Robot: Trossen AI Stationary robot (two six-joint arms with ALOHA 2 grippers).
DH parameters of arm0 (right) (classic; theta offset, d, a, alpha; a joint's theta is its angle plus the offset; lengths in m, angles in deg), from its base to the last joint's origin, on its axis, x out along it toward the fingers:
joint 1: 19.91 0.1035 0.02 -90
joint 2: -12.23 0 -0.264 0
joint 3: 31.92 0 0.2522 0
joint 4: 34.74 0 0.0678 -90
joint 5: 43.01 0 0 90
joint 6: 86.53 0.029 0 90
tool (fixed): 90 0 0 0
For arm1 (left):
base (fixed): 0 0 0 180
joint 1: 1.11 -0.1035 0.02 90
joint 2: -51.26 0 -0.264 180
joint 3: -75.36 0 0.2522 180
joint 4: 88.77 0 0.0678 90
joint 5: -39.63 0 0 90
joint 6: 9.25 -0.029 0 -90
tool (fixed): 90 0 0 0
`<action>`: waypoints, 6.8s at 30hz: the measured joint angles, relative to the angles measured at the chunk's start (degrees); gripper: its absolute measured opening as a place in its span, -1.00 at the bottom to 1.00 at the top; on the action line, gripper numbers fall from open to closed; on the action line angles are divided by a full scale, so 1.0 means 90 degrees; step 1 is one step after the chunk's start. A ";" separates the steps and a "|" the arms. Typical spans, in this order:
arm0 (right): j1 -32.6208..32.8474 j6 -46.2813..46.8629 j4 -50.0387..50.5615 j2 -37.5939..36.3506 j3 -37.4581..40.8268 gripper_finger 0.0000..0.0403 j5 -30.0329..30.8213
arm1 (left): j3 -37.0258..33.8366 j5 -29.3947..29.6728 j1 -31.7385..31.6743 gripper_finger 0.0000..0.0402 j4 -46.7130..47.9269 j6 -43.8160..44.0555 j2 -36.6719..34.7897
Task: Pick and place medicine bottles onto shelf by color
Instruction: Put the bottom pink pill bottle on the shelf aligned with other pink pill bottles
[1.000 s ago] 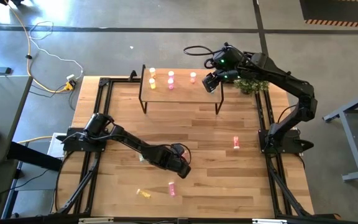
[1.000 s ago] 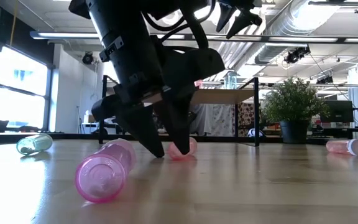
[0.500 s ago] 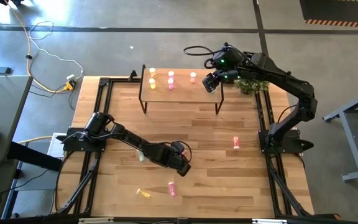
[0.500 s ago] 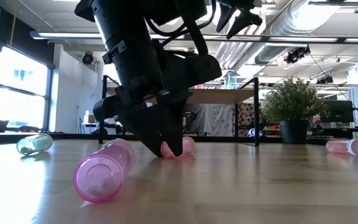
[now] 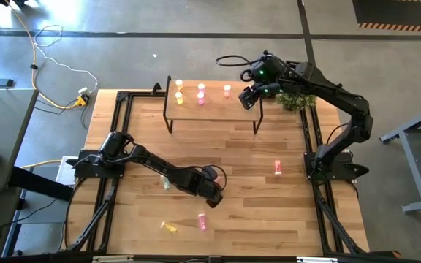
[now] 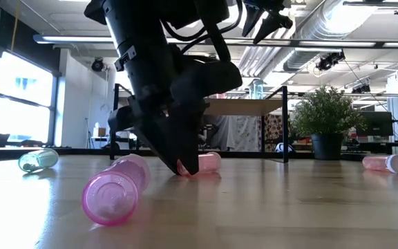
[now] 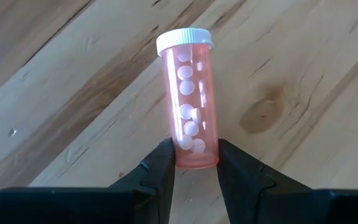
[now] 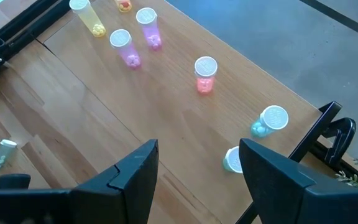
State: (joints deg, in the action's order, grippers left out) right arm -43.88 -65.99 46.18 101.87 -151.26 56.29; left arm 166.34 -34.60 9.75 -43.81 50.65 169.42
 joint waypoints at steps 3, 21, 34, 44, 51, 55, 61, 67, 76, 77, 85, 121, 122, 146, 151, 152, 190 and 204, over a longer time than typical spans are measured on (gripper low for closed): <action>0.0002 -0.0057 0.0033 0.0000 0.0000 0.07 -0.0006 | -0.0018 -0.0121 -0.0002 -0.53 0.0130 -0.0243 -0.0072; 0.0001 -0.0519 0.0641 0.0000 0.0000 0.07 -0.0136 | -0.0011 -0.0904 0.0015 -0.53 0.0129 -0.1230 -0.0141; 0.0000 -0.0851 0.1017 0.0000 0.0000 0.07 -0.0562 | 0.0001 -0.1202 0.0017 -0.53 0.0127 -0.1749 -0.0579; 0.0000 -0.1316 0.1146 0.0000 0.0000 0.07 -0.1691 | 0.0003 -0.0979 0.0000 -0.53 0.0002 -0.1983 -0.1219; 0.0002 -0.1837 0.1138 -0.0002 -0.0002 0.07 -0.3135 | 0.0001 -0.0412 0.0000 -0.53 -0.0214 -0.2309 -0.1821; 0.0002 -0.1997 0.1006 -0.0005 -0.0005 0.07 -0.3574 | 0.0008 0.0310 -0.0016 -0.53 -0.0250 -0.2420 -0.2186; 0.0002 -0.2025 0.0622 -0.0007 -0.0008 0.07 -0.3714 | 0.0003 0.1126 -0.0180 -0.53 -0.0263 -0.2459 -0.2661; 0.0002 -0.1987 0.0196 -0.0007 -0.0010 0.07 -0.3921 | 0.0000 0.1657 -0.0422 -0.53 -0.0334 -0.2763 -0.2917; 0.0002 -0.1656 -0.0855 -0.0007 -0.0010 0.07 -0.4046 | 0.0001 0.2145 -0.0879 -0.53 -0.0807 -0.3507 -0.2937; 0.0002 -0.1650 -0.0958 -0.0007 -0.0010 0.07 -0.4034 | 0.0001 0.2179 -0.0932 -0.53 -0.0857 -0.3569 -0.2937; 0.0002 -0.1798 -0.1470 -0.0007 -0.0012 0.08 -0.3503 | 0.0001 0.2331 -0.1379 -0.53 -0.1556 -0.4241 -0.2937; -0.0046 -0.0204 -0.1370 -0.0005 -0.0012 0.31 -0.2909 | 0.0001 0.1843 -0.2187 -0.53 -0.3152 -0.6235 -0.2928; -0.0046 -0.0121 -0.1370 -0.0005 -0.0012 0.30 -0.2909 | 0.0001 0.1843 -0.2197 -0.53 -0.3152 -0.6276 -0.2928; -0.0046 0.0212 -0.1321 -0.0005 -0.0012 -0.41 -0.2873 | 0.0001 0.1772 -0.2341 -0.53 -0.3142 -0.6565 -0.2928; -0.0044 0.0182 -0.1438 -0.0002 -0.0012 -0.27 -0.2691 | 0.0001 0.1745 -0.2340 -0.53 -0.3145 -0.6579 -0.2928; -0.0044 0.0189 -0.1459 -0.0002 -0.0012 -0.24 -0.2679 | 0.0001 0.1737 -0.2336 -0.53 -0.3145 -0.6596 -0.2928; -0.0041 0.0573 -0.1311 -0.0002 -0.0012 -0.45 -0.2747 | 0.0001 0.1747 -0.2334 -0.53 -0.3145 -0.6684 -0.2928; -0.0046 0.0454 -0.1324 -0.0002 -0.0013 -0.45 -0.2453 | 0.0001 0.1585 -0.2336 -0.05 -0.2948 -0.6684 -0.2928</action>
State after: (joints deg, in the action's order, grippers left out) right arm -44.29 -61.91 34.27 101.85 -151.38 34.21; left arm 166.35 -20.33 -11.28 -70.33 -9.50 143.07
